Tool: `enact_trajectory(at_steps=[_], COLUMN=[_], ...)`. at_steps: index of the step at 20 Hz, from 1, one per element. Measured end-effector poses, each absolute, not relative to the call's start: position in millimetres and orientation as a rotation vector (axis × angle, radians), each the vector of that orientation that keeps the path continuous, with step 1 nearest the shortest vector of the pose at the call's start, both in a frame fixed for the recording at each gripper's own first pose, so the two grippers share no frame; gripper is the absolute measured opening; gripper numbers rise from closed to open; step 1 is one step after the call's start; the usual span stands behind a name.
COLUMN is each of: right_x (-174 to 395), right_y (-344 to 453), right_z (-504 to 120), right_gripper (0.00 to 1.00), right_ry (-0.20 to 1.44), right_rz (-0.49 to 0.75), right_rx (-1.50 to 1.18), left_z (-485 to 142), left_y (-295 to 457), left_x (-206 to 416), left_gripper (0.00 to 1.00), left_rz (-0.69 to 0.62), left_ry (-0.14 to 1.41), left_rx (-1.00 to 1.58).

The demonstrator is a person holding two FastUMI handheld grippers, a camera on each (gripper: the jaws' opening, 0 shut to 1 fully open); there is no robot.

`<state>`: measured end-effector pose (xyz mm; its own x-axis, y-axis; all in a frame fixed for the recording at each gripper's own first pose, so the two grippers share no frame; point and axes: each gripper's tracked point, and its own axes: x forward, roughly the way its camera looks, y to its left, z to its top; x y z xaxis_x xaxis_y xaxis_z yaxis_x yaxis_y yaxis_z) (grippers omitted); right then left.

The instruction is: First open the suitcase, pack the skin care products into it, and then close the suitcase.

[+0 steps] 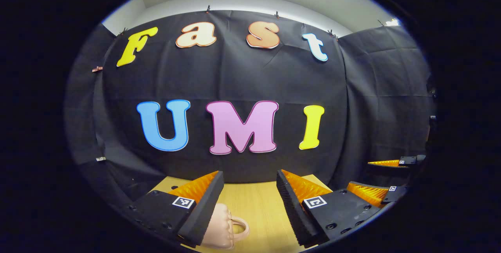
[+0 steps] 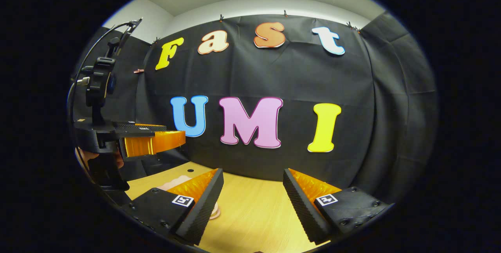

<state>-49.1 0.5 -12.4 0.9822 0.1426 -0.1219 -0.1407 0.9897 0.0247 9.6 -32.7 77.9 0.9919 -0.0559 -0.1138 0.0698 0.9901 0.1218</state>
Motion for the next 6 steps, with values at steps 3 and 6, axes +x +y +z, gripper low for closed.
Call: enact_trajectory(at_steps=[3,6], right_x=[-47.0,-44.1], right_y=[9.0,14.0], right_z=[-9.1,-3.4], right_gripper=[0.97,0.97], right_ry=[0.117,0.105], right_rz=[0.134,0.122], right_rx=[-0.006,0.001], left_z=[83.4,87.8], left_y=[-33.5,-29.8], left_x=[8.8,8.6], left_gripper=[0.86,0.86], left_rz=[-0.095,-0.109], left_ry=[0.089,0.083], left_rx=[0.133,0.132])
